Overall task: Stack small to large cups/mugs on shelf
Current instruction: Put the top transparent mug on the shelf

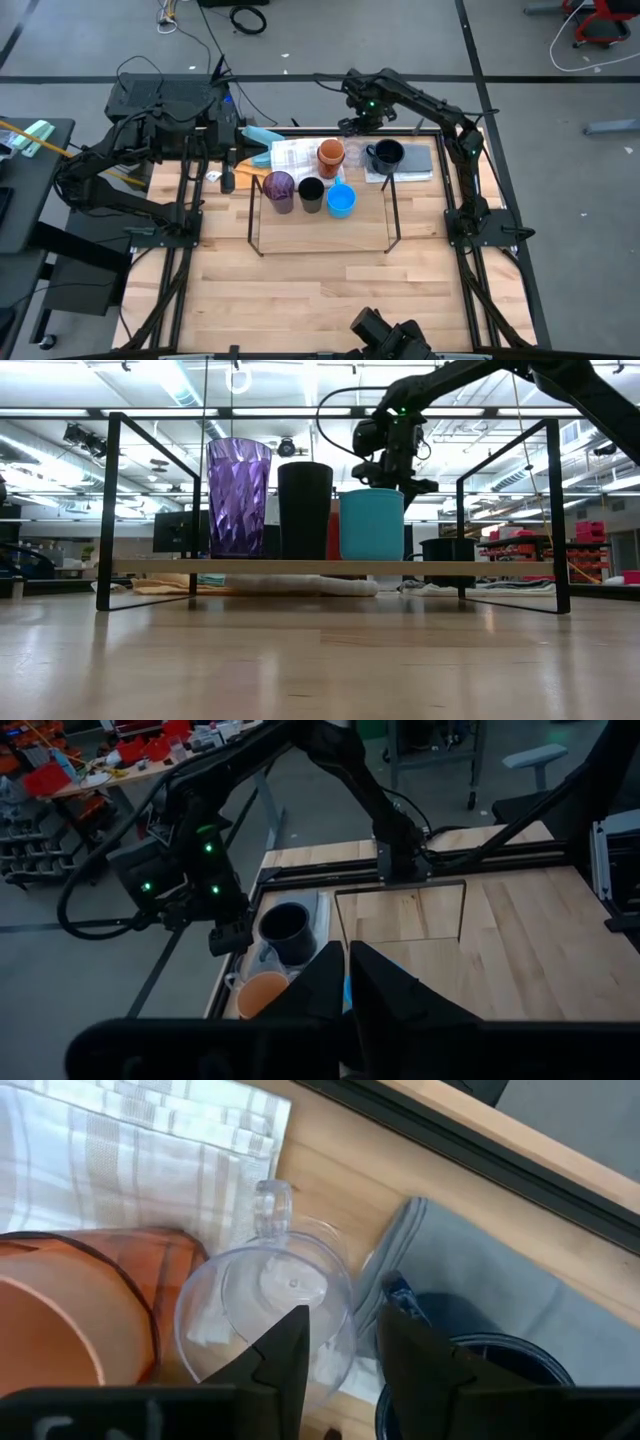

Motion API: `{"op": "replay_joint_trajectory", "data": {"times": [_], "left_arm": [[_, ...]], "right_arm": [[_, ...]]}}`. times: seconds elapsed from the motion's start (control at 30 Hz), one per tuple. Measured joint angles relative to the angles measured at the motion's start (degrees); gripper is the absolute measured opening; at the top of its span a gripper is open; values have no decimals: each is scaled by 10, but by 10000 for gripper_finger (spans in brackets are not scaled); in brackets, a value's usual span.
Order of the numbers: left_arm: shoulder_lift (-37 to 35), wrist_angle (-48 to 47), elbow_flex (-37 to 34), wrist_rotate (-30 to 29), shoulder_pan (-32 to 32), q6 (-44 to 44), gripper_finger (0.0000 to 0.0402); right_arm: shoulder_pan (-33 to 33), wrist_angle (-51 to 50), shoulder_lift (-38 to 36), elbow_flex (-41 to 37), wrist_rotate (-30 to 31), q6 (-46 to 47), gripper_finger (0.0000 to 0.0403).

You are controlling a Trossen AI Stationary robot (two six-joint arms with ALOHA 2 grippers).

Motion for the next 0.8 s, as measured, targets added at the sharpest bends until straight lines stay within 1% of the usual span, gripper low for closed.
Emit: {"op": "replay_joint_trajectory", "data": {"times": [0.23, 0.4, 0.53, 0.7, 0.8], "left_arm": [[0, 3, 0, 0, 0, 0, 23], [0, 3, 0, 0, 0, 0, 22], [0, 3, 0, 0, 0, 0, 28], [0, 3, 0, 0, 0, 0, 31], [0, 3, 0, 0, 0, 0, 26]], "right_arm": [[3, 2, 0, -3, -8, 4, 126], [6, -1, -1, -40, -4, 14, 126], [13, 2, -1, -63, 16, 14, 126], [16, 21, -1, -60, 16, 13, 125], [15, 24, -1, -59, 15, 13, 117]]}}
